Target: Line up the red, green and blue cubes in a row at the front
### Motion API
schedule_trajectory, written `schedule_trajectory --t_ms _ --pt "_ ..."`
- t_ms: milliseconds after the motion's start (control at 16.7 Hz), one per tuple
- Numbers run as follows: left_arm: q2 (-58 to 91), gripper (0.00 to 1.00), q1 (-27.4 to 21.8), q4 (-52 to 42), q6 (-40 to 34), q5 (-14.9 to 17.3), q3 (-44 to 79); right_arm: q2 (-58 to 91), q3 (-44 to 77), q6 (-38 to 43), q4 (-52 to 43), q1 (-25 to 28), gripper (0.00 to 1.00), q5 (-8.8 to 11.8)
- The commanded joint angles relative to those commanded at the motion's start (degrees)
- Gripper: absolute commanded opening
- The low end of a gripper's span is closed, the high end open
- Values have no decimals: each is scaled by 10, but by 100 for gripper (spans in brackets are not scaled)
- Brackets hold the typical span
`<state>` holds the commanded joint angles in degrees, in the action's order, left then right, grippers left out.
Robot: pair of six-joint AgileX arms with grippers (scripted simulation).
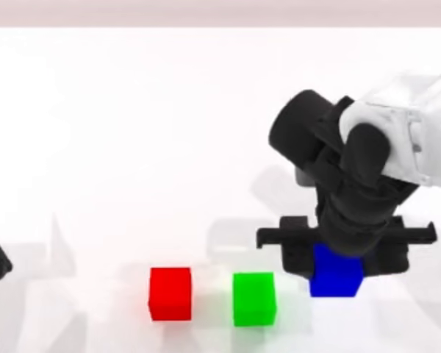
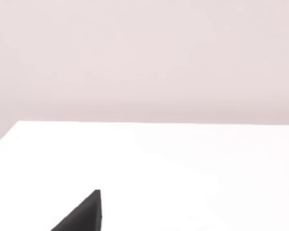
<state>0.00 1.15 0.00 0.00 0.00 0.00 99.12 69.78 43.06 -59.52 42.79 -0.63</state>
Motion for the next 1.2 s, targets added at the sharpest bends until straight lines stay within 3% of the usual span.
schedule_trajectory --t_ms 360,660,1200 --pt "0 100 0 0 0 0 0 42 -75 1 121 4 0 0" --pt "0 100 0 0 0 0 0 49 -86 2 136 5 0 -1" --pt "0 100 0 0 0 0 0 49 -86 2 136 5 68 -1"
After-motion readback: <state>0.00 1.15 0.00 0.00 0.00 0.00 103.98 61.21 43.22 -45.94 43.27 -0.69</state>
